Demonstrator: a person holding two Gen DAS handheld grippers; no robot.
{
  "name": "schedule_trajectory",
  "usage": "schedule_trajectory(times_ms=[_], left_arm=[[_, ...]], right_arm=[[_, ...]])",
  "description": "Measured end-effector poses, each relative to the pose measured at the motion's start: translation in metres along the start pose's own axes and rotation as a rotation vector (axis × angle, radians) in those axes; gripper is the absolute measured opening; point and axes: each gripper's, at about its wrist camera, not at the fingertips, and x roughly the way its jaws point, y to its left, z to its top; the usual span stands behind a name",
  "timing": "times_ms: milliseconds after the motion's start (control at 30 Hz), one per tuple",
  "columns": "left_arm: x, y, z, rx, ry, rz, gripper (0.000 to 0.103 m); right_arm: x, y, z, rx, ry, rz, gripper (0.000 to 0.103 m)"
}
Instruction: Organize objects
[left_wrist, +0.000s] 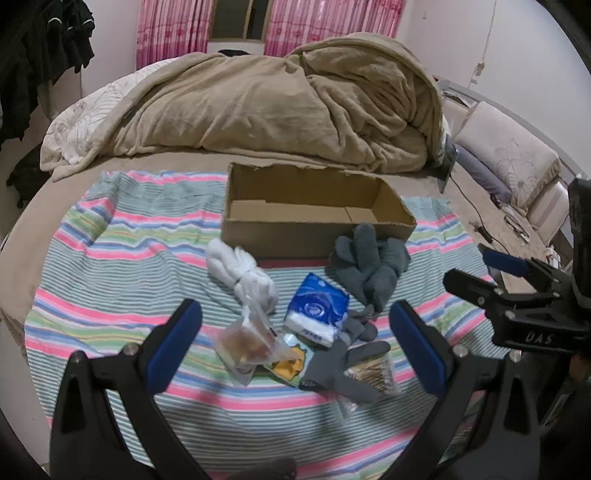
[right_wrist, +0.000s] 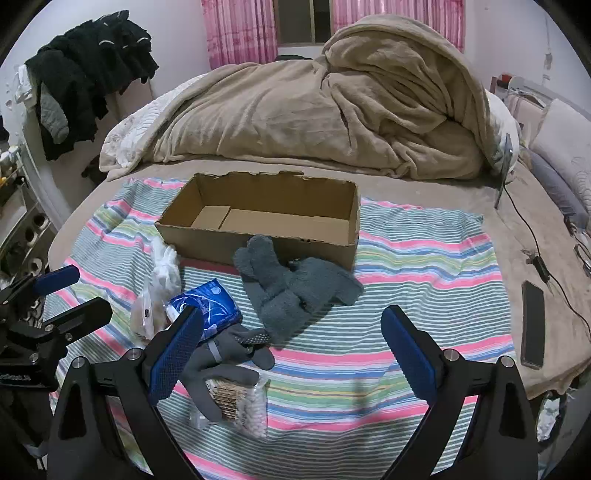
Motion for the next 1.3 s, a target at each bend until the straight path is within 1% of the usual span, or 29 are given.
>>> schedule_trajectory(times_ms=[300,467,567,933,1300], left_arm=[[0.003,-0.001,0.001,0.001,0.006,0.002,0.102],[0.003,0.003,0.001,-0.009,0.005,-0.002,0.102],[0.004,0.006,0.001,-0.015,0.008,0.014,0.102],[0.008,0.012,0.002,-0.032,0.023,0.013,0.102],[0.014,0.012,0.002,-0.029,0.047,0.029,0.102]], right_arm=[[0.005,0.002,0.000,0.005,0.024,0.031,0.098],[0.005,0.001,0.000,0.017,0.021,0.023,0.098],[0.005,0.002,0.001,0.016,0.023,0.021,0.098],[0.008,0.006,0.002,0.016,0.026,0.027,0.098],[0.009,0.004,0.002,0.017,0.032,0.048,0.098]])
